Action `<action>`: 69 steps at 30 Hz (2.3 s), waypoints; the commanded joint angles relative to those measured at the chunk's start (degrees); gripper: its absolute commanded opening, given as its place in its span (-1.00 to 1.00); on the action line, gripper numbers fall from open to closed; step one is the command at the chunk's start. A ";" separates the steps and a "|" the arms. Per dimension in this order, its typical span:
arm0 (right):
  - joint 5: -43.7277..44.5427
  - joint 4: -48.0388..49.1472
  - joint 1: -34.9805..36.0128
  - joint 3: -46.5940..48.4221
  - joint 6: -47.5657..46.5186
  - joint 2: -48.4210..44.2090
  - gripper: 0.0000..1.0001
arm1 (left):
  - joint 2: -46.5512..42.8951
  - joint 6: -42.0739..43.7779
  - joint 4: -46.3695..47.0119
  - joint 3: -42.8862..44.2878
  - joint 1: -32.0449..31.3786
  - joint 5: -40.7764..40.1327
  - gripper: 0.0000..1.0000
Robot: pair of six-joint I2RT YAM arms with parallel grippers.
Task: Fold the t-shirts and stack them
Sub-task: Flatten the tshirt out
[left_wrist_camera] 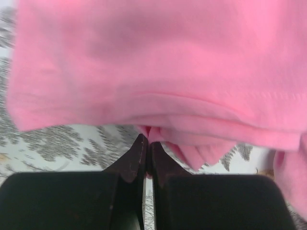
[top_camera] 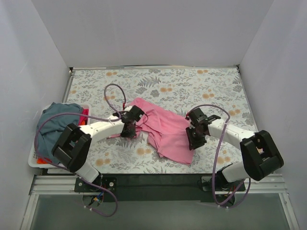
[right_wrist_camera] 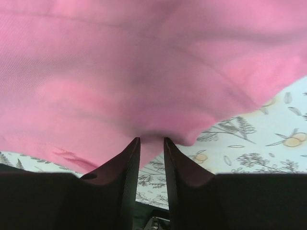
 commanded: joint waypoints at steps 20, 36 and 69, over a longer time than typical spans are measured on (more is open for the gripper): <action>1.25 4.96 -25.48 -7.10 -0.32 -16.14 0.01 | -16.14 0.79 8.35 6.22 35.06 30.20 -1.00; -7.74 -4.37 -25.13 -9.74 2.49 -16.41 0.11 | -16.31 1.49 10.55 5.34 35.06 32.06 -1.00; -2.12 -1.38 -17.31 -9.05 11.20 -18.08 -0.97 | -19.65 0.10 11.61 2.70 35.14 31.44 -1.00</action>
